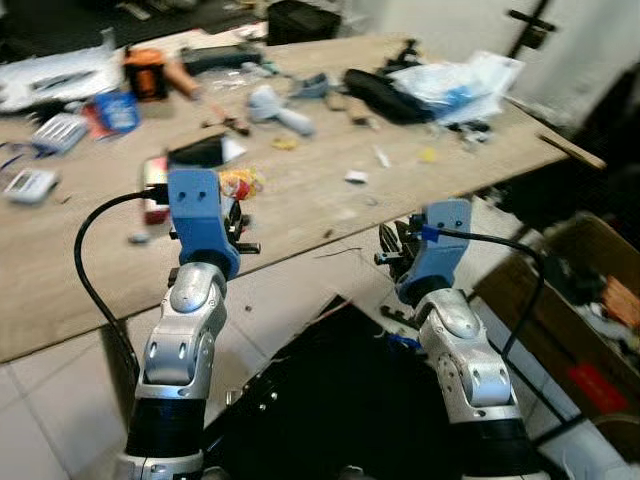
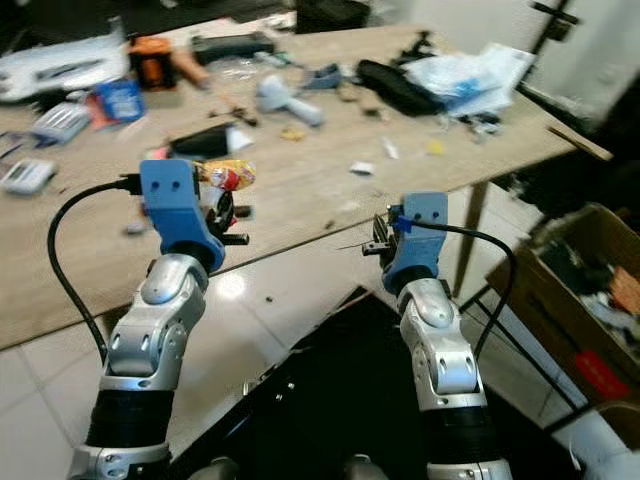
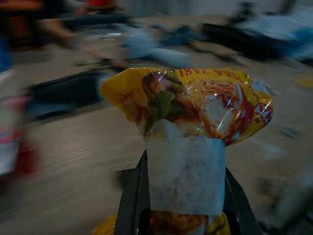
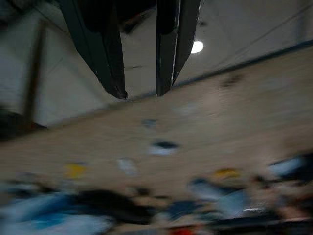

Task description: Picking trash to rubbish bin

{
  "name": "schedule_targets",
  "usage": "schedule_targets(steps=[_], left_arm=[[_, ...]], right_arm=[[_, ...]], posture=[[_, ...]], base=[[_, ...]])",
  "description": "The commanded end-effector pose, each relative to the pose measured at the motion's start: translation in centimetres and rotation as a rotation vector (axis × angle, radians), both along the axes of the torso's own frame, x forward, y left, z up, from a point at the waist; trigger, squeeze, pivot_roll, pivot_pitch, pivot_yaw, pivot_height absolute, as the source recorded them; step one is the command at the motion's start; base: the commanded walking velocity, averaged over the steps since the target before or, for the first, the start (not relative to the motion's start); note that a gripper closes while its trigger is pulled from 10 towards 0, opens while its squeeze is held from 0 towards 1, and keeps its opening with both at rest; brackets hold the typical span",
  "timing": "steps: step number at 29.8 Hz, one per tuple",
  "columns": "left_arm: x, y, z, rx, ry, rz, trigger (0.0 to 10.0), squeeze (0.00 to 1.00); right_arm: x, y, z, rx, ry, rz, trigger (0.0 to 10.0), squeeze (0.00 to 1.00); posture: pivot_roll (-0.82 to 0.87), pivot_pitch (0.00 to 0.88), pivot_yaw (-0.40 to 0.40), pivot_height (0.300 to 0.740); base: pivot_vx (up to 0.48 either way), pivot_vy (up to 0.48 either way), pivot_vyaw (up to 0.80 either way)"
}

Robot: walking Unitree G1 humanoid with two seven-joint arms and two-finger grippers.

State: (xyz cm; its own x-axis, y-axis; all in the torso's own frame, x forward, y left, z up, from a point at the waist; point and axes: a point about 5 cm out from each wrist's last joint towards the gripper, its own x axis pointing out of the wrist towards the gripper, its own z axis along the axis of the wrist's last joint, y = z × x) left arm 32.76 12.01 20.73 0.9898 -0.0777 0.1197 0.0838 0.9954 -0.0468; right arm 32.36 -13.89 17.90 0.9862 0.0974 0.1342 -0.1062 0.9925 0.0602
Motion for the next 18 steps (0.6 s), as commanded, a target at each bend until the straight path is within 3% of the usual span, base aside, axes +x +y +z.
schedule_targets(steps=[1,7,18], left_arm=[[0.0,-0.6,0.1,0.008,0.016,-0.031,10.0,0.00],[-0.1,-1.6,-0.3,-0.020,0.048,-0.083,10.0,0.00],[0.0,-1.8,-0.1,0.039,0.058,-0.109,10.0,0.00]], right_arm=[[-0.3,-0.4,-0.2,0.016,0.002,-0.030,10.0,0.00],[-0.3,-0.2,-0.8,0.034,0.009,-0.020,10.0,0.00],[0.0,0.2,-1.2,0.056,0.045,0.016,10.0,0.00]], posture=[[0.10,0.127,-0.015,0.740],[0.10,0.120,-0.019,0.740],[0.13,0.138,-0.056,0.740]], base=[[0.000,0.000,-0.80],[0.000,0.000,-0.80],[0.000,0.000,-0.80]])
